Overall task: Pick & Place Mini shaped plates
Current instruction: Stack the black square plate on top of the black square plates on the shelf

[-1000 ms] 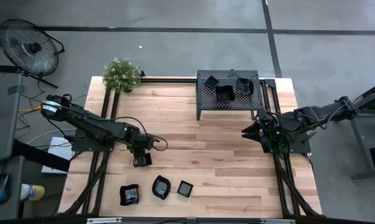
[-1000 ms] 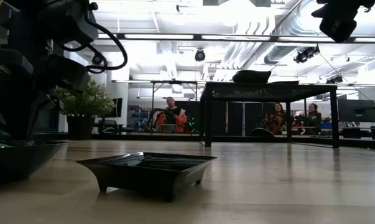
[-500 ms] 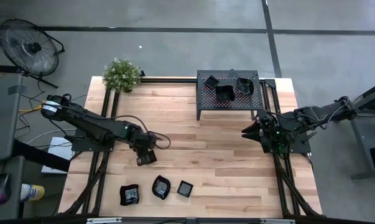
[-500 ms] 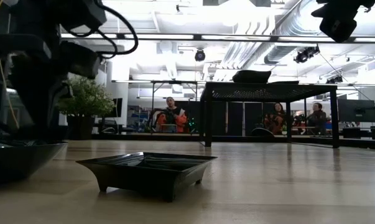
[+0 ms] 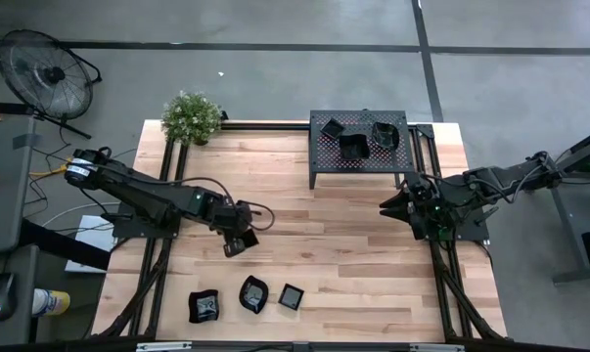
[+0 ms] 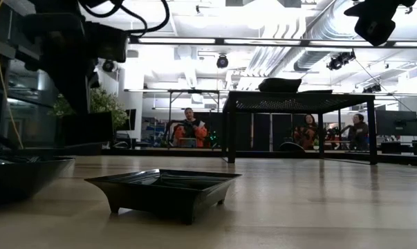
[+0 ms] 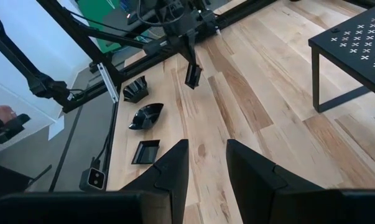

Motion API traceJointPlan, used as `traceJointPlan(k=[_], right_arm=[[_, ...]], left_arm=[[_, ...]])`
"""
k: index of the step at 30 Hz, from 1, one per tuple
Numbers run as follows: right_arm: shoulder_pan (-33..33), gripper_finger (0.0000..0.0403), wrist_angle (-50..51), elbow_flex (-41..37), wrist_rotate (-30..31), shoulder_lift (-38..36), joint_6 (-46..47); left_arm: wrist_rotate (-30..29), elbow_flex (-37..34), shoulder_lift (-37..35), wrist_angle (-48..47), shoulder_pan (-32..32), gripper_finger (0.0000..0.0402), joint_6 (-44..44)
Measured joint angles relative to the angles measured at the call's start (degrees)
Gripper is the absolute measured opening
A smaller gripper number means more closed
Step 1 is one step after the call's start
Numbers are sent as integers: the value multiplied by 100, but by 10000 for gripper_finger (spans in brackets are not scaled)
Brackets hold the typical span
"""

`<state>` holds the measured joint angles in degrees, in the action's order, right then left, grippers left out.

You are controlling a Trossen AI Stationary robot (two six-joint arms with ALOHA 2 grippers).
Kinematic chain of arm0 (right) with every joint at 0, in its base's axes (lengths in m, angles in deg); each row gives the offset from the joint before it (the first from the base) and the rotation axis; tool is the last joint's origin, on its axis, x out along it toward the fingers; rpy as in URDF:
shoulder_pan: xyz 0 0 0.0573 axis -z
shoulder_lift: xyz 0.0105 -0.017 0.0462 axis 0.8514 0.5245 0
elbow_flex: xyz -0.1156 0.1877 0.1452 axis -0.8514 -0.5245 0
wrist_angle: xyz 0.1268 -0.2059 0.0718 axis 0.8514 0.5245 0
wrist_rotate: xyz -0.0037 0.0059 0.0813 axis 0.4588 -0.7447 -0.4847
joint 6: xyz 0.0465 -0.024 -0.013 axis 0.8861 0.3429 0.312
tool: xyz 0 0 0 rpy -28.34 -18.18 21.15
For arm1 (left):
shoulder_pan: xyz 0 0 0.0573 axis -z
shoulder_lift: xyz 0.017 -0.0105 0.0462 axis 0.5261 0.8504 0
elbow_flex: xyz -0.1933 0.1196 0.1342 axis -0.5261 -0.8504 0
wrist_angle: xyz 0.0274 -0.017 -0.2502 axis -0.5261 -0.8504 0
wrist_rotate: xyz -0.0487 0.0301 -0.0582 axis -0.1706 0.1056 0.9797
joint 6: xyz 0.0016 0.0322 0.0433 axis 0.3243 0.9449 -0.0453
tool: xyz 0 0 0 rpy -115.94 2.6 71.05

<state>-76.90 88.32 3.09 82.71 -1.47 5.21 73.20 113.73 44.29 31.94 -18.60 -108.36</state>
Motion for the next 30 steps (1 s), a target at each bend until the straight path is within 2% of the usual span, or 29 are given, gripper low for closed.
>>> traceJointPlan(k=[20, 30], right_arm=[[2, 103, 2, 0, 304, -1, 90], [2, 103, 2, 0, 431, 0, 128]], left_arm=[[-979, 658, 2, 9, 2, 0, 20], [-1183, 772, 2, 130, 0, 0, 110]])
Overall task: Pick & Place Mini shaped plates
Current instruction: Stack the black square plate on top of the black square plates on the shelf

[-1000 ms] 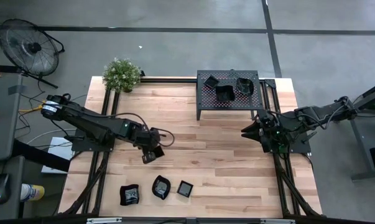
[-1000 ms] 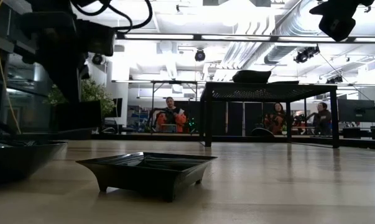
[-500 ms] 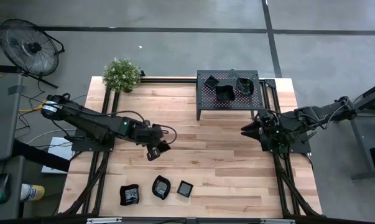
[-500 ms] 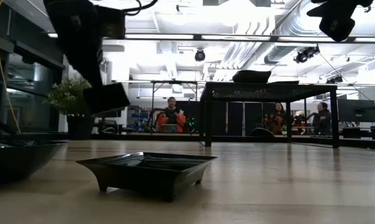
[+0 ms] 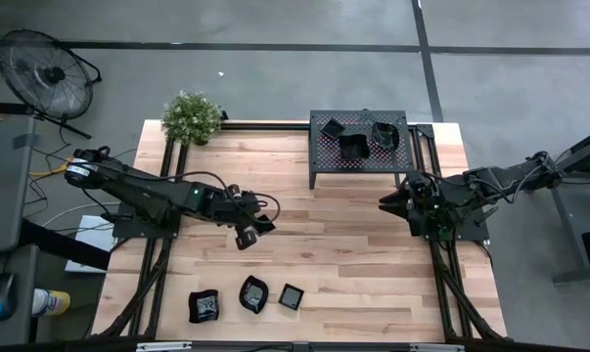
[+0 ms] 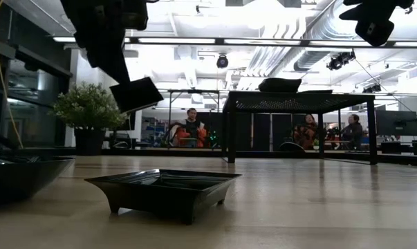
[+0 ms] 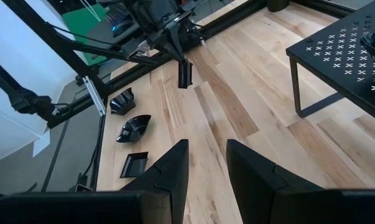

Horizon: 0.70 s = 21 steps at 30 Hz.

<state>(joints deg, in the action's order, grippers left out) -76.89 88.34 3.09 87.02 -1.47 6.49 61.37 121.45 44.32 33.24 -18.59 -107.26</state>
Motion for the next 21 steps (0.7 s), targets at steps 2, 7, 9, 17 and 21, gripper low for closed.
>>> traceJointPlan(k=[2, 7, 9, 17, 21], right_arm=[[0, 103, 0, 0, 44, 0, 0], [0, 103, 0, 0, 134, 1, -17], [0, 103, 0, 0, 148, 0, -17], [-1, 103, -235, 0, 749, 1, -48], [-2, 103, -447, -2, 1167, 53, -337]], left_arm=[[-102, 0, 0, 89, 2, 0, 8], [-461, 0, 0, 445, 2, 0, 17], [-600, 0, 0, 707, 0, 0, 18], [-1027, 0, 0, 2240, 2, 0, 495], [-1522, 0, 0, 3093, 2, 0, 1033]])
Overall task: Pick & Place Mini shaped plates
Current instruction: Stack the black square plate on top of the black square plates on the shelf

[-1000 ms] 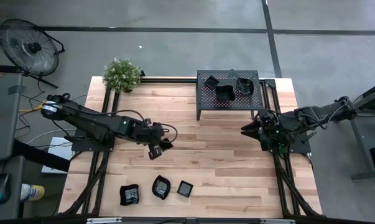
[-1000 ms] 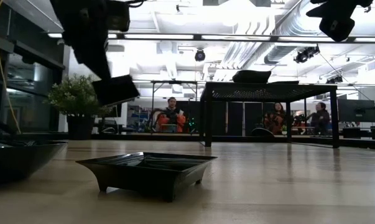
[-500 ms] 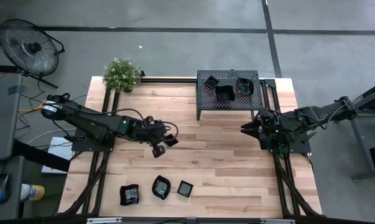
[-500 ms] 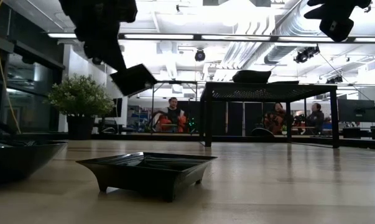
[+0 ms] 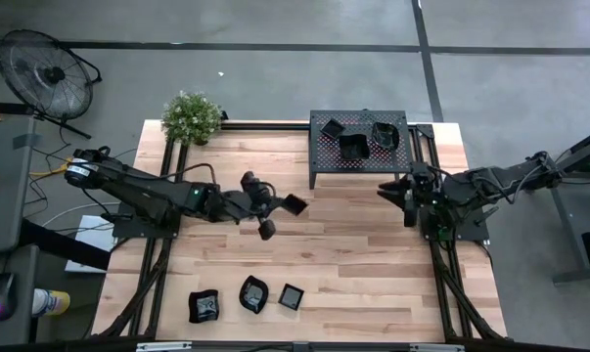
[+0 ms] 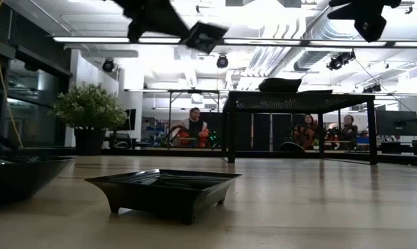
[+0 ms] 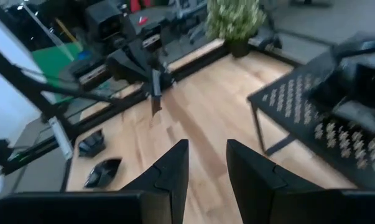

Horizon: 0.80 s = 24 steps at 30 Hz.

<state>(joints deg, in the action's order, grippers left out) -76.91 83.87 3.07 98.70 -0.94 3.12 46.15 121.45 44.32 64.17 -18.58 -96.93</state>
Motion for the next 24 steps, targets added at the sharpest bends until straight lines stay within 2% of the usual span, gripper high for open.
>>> traceJointPlan(k=[6, 13, 17, 24], right_arm=[[2, 103, -853, 2, 427, 433, -860], [14, 103, -2059, 0, 1178, 1169, -1730], [144, 103, -2958, 0, 1558, 1603, -2185], [496, 103, -4212, 0, 1573, 2278, -2851]], left_arm=[[-774, 0, 0, 1072, -4, 0, 1030], [-2117, 0, 0, 1824, -141, 0, 2081], [-2035, 0, 0, 2259, -454, 0, 2369], [-1795, 0, 0, 2513, -839, 0, 2720]])
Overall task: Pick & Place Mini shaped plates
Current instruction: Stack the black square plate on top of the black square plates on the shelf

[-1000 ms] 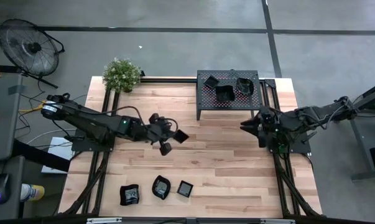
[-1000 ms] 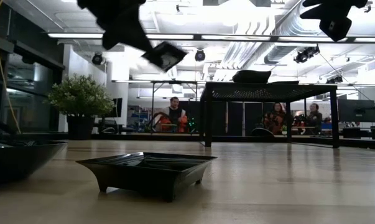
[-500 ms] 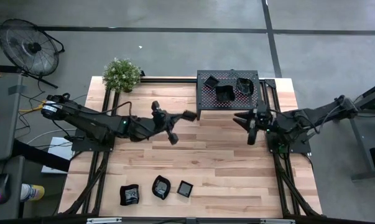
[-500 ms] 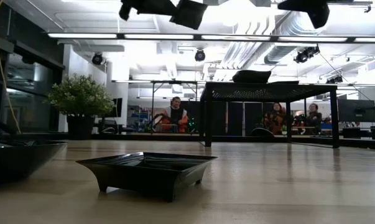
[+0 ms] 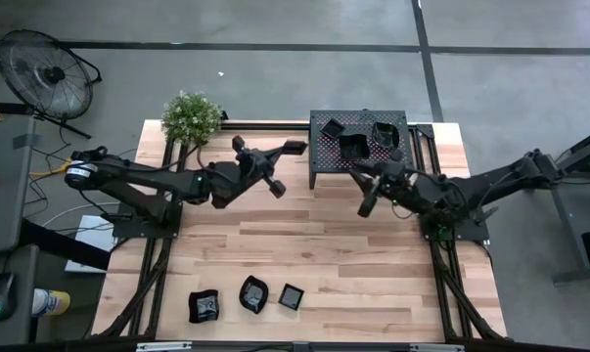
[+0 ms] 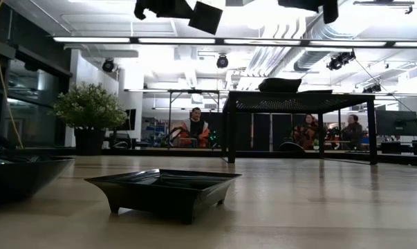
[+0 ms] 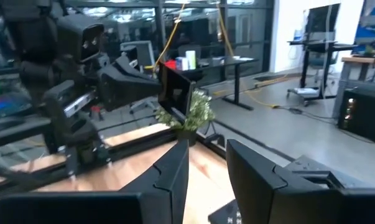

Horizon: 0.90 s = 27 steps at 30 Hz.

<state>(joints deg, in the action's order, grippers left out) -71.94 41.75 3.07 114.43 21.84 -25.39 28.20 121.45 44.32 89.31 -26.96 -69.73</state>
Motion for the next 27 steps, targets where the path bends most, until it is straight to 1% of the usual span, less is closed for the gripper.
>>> traceJointPlan(k=[5, 11, 14, 18, 21, 27], right_arm=[[284, 103, -593, 0, -16, 364, 19], [656, 103, -1320, 16, -475, 955, -9], [810, 103, -1333, 292, -668, 1296, -47], [950, 103, -1273, 815, -617, 1804, -430], [1065, 103, -1245, 1131, -593, 2166, -458], [1106, 103, -1196, 1462, -600, 2518, -421]], left_arm=[[273, -2, 2, 195, -85, 0, 204], [421, -2, 2, 263, -179, 0, 368], [605, -2, 2, 261, -186, 0, 374], [633, -2, 2, 261, -182, 0, 520], [631, -2, 2, 264, -184, 0, 626], [592, -2, 2, 239, -184, 0, 677]])
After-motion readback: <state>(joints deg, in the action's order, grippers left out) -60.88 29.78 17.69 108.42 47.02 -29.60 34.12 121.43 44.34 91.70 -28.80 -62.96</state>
